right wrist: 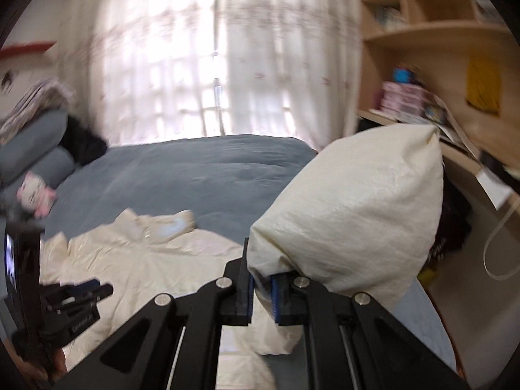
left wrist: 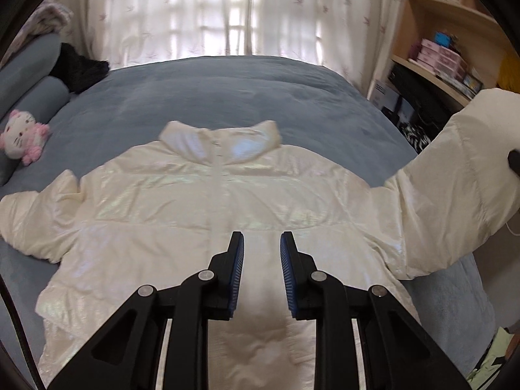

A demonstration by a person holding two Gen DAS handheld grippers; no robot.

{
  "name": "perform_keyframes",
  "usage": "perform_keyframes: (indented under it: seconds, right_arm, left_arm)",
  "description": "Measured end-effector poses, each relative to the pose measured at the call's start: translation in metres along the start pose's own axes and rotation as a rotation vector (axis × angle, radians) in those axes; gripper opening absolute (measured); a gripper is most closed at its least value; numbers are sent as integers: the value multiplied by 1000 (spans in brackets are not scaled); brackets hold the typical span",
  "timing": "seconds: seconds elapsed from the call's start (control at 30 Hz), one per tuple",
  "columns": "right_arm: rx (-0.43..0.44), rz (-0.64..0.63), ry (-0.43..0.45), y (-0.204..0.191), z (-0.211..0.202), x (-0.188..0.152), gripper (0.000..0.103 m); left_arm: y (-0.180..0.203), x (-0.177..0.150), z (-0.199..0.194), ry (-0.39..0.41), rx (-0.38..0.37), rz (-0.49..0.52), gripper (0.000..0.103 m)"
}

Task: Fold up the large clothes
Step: 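Carry the sleeve across the jacket body with the right gripper and release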

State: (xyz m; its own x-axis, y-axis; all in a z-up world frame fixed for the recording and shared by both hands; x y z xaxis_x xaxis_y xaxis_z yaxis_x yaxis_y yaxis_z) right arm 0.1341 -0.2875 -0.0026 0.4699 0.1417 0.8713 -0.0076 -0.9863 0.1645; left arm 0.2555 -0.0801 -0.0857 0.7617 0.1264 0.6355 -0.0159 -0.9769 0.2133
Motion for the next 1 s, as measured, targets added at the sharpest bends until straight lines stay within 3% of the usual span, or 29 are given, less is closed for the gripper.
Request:
perform_keyframes:
  seconds: [0.43, 0.7, 0.8, 0.93, 1.0]
  right_arm:
    - [105, -174, -45, -116, 27, -24, 8]
    - [205, -230, -200, -183, 83, -81, 9]
    - [280, -219, -292, -206, 103, -108, 17]
    - [330, -214, -352, -221, 108, -133, 48]
    - [351, -211, -350, -222, 101, -138, 49]
  left_arm:
    - [-70, -11, -1, -21, 45, -79, 21]
    - [-112, -34, 22, -98, 30, -155, 22]
    - [-120, -39, 29, -129, -14, -175, 26]
    - [-126, -44, 34, -165, -98, -216, 45]
    - [-127, -43, 34, -169, -141, -238, 48]
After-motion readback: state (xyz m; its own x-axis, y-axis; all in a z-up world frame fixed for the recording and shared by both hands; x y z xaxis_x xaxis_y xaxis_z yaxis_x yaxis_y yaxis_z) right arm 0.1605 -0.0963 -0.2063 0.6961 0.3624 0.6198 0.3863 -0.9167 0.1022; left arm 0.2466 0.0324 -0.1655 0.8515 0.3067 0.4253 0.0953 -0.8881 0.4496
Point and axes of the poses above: each gripper's, at about its wrist camera, not at the fingertips, and z roughly the way its jaws point, y to its right, x to its top, the point moved 5 cm from there along z, roughly the way its jaws point, and after that the axes turned 7 degrees about -z, right-handed, at the moved point
